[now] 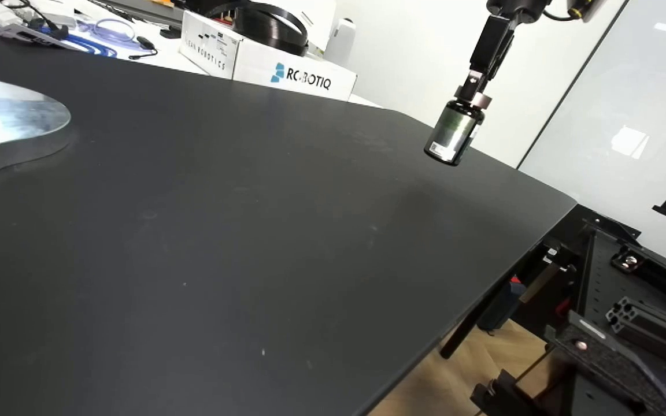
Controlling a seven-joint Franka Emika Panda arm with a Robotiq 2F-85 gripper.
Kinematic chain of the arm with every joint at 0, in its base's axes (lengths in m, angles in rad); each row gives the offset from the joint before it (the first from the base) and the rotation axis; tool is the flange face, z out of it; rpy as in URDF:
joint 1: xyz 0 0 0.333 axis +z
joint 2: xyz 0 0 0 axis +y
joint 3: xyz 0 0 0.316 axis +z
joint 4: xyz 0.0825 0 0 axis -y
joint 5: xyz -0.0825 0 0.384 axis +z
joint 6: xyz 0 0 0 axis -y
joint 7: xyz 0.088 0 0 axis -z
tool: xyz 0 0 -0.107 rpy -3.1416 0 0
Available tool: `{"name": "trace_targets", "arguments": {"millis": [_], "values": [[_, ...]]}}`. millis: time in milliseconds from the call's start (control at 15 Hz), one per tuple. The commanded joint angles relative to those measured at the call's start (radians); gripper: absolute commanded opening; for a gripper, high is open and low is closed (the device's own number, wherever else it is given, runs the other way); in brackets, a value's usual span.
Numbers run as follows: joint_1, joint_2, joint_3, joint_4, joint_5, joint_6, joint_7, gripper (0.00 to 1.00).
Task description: Move the bottle backwards
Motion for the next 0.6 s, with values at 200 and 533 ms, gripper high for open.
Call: {"name": "trace_targets", "arguments": {"millis": [200, 533], "values": [[-0.067, 0.182, -0.059, 0.298, 0.002, -0.025, 0.016, 0.36], [-0.103, 0.36, -0.079, 0.602, -0.019, -0.022, 0.087, 0.36]]}}
